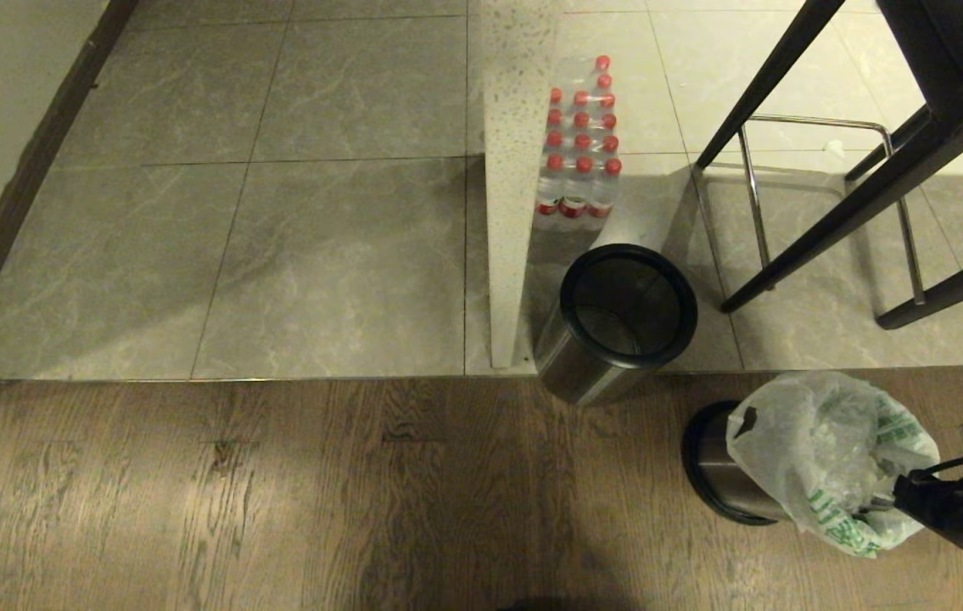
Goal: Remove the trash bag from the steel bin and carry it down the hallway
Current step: Pick up the trash bag
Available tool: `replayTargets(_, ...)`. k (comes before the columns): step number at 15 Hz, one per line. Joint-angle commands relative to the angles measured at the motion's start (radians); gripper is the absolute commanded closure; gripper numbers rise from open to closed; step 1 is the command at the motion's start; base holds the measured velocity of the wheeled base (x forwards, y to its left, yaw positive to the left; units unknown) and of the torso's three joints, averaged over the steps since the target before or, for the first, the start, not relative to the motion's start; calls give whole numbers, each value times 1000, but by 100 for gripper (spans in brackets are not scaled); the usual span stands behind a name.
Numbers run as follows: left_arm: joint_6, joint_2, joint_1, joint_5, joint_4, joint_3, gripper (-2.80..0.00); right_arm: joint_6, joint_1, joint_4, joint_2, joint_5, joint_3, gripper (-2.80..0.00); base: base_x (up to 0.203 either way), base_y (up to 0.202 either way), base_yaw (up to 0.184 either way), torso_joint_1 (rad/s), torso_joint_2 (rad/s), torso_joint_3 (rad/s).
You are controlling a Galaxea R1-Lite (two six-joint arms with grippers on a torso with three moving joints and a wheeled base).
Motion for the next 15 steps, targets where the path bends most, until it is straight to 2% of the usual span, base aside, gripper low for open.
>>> replayTargets(1,-1,1,0,1,0,1,0,1,0,-12,33,-1,-16,-280,0,0,0,0,0,0)
replayTargets(7,-1,1,0,0,0,0,0,54,1,-49,87,-1,-79,-280,0,0,0,0,0,0)
replayTargets(8,-1,1,0,0,0,0,0,52,1,-55,81,0,-77,0,0,0,0,0,0,0)
replayTargets(15,-1,1,0,0,0,0,0,24,4,-54,75,-6,-73,0,0,0,0,0,0,0)
